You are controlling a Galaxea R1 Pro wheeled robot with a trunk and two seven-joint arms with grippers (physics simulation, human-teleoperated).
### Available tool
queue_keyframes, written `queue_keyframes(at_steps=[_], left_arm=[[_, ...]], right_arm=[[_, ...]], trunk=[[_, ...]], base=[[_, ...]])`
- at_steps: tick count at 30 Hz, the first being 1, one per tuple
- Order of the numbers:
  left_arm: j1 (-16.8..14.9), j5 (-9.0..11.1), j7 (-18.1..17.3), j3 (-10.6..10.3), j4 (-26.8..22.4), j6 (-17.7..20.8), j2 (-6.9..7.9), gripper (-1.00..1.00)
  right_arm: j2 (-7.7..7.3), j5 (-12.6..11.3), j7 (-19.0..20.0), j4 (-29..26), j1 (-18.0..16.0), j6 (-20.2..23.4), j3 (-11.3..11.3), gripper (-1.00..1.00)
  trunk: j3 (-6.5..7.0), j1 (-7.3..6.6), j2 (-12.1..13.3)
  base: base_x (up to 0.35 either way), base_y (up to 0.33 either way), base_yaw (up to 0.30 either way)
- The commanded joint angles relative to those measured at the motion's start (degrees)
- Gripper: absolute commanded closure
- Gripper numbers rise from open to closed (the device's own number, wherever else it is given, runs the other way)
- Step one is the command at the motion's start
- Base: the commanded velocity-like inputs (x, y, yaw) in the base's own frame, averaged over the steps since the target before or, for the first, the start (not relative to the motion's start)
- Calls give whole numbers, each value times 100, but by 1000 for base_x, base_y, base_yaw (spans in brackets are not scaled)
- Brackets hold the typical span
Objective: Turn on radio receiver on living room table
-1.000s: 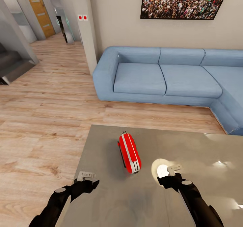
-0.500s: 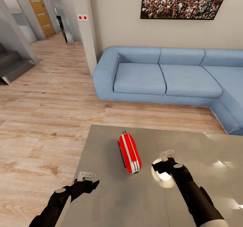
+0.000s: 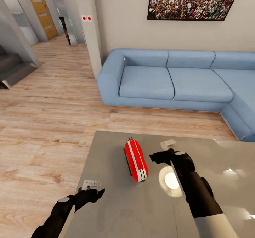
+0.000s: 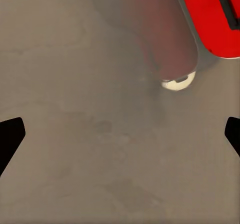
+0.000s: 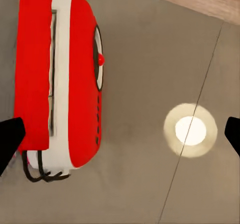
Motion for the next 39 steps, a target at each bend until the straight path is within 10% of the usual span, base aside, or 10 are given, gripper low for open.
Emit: queue_keyframes(at_steps=[1, 12, 39], left_arm=[[0, 0, 0, 0, 0, 0, 0, -100], [0, 0, 0, 0, -9, 0, -1, -100], [0, 0, 0, 0, -33, -9, -1, -100]], right_arm=[[69, 5, 0, 3, -38, 38, 2, -100], [850, 546, -45, 749, -363, 63, 5, -100], [867, 764, -106, 2055, -1263, -130, 143, -100]], trunk=[[0, 0, 0], [0, 0, 0], [0, 0, 0]], base=[[0, 0, 0], [0, 0, 0], [0, 0, 0]])
